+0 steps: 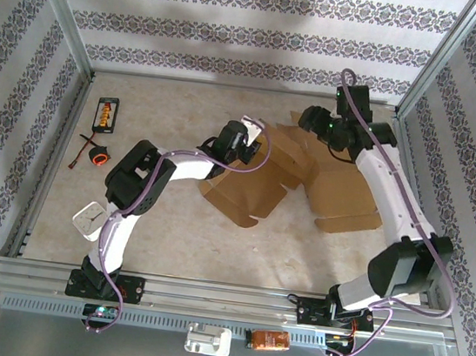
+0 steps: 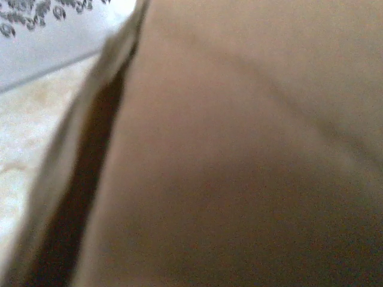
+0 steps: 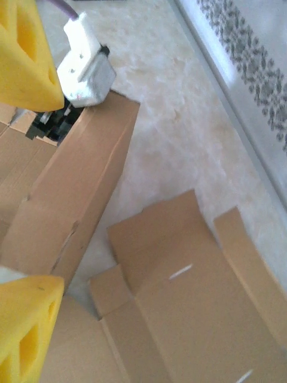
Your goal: Fold the paper box
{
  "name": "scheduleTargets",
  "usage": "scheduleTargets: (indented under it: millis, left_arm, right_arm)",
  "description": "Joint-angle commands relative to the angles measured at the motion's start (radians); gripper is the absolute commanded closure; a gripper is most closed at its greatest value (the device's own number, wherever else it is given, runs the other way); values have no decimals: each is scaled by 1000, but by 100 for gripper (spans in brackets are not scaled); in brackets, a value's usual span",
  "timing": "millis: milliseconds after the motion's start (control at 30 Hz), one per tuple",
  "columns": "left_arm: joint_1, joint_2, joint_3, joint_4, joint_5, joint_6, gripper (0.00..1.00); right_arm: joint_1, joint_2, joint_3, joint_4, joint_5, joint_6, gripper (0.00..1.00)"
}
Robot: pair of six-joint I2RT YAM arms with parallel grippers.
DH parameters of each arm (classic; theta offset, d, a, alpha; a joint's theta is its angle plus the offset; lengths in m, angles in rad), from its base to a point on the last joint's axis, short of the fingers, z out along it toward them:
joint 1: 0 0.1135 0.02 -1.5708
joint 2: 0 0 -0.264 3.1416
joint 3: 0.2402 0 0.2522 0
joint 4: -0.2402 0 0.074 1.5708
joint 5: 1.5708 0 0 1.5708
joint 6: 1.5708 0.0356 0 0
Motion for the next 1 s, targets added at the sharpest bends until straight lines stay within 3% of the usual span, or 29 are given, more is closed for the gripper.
scheduleTargets:
  millis: [0,67,167,300,400,567,667,867,967]
  left_arm:
    - [-10,-113,-57,-2,5,-92,52]
    - [-11,-177,-108,-10,33,-133,43]
    - [-11,-286,-166,-86,55,-203,41]
    - [24,-365,-92,-345,135,-341,39]
    - [105,-336,53,-567,260,-472,39]
    - [212,-203,252,-678,551,-522,40]
    - [216,-121,379,-747,601,-461,35]
    - [216,2,489,-716,702,-471,14]
    - [215,34,494,-649,763,-507,13]
  right_arm:
    - [36,-39,-73,-65,112,133,30]
    - [75,-50,-78,-111,172,176,32]
    - [113,-46,-77,-161,194,251,33]
    - [123,-11,-107,-135,190,330,33]
    - [129,41,-99,-97,162,355,32]
    - [126,113,-112,37,104,320,29]
    - [123,141,-120,82,103,321,29]
    - [91,150,-184,200,36,329,28]
    - [83,151,-217,264,2,320,32]
